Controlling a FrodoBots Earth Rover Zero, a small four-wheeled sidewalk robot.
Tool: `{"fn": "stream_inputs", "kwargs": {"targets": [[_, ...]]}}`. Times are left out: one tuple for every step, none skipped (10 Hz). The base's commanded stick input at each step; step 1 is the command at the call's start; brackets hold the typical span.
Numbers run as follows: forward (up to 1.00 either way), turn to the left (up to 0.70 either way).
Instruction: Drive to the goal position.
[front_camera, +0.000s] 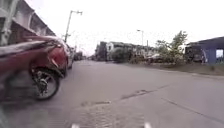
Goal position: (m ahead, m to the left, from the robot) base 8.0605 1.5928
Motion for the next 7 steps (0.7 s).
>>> {"fn": "stream_inputs", "kwargs": {"targets": [[0.70, 0.00], [0.70, 0.00], [0.70, 0.00], [0.70, 0.00], [0.70, 0.07], [0.70, 0.32], [0.70, 0.32]]}}
